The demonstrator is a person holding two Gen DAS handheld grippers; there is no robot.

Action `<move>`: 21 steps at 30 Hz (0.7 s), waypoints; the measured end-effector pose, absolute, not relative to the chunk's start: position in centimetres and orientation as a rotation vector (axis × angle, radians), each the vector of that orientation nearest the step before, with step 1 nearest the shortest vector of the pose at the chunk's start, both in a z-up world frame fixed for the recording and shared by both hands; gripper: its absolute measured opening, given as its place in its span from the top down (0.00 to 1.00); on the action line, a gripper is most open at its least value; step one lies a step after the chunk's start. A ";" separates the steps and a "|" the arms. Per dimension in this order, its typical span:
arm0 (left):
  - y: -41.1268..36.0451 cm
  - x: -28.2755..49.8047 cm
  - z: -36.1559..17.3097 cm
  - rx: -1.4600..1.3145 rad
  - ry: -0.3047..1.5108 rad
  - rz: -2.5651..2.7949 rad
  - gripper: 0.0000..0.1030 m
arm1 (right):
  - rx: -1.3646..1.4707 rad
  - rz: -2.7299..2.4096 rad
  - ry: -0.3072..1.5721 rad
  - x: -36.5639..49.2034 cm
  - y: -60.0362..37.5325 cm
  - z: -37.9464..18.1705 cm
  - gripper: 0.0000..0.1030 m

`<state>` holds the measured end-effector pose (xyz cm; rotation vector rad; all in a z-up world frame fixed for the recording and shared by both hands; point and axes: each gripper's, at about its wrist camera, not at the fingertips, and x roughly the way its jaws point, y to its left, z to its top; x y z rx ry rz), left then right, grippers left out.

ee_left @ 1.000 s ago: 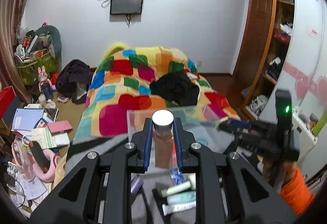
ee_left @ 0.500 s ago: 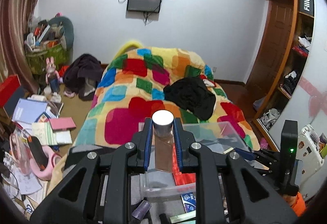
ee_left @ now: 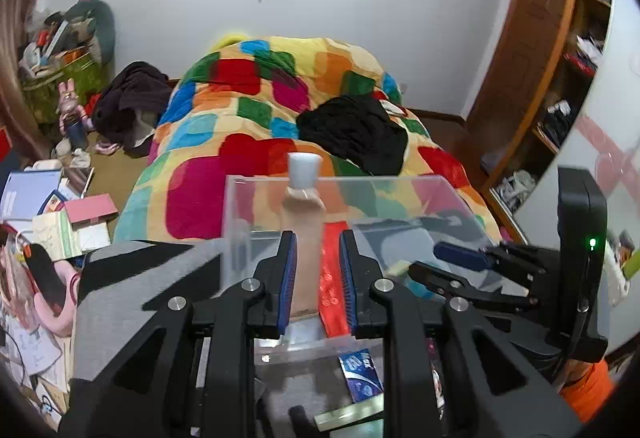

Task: Organize objects
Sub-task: 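Lower beige tube into bin with left tool while right releases box inside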

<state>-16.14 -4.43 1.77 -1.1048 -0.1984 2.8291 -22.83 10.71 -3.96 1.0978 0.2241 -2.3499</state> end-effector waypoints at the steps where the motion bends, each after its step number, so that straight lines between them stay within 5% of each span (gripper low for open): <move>1: -4.0 -16.1 1.6 -1.108 -0.181 2.817 0.81 | 1.094 -2.352 0.232 -22.8 10.6 -3.9 0.69; 10: -2.3 -15.0 1.1 -1.130 -0.097 2.772 0.79 | 1.053 -2.372 0.273 -21.6 10.5 -3.4 0.54; 21: -2.9 -10.5 1.6 -1.099 -0.054 2.832 0.33 | 0.981 -2.433 0.210 -18.6 13.8 -1.1 0.32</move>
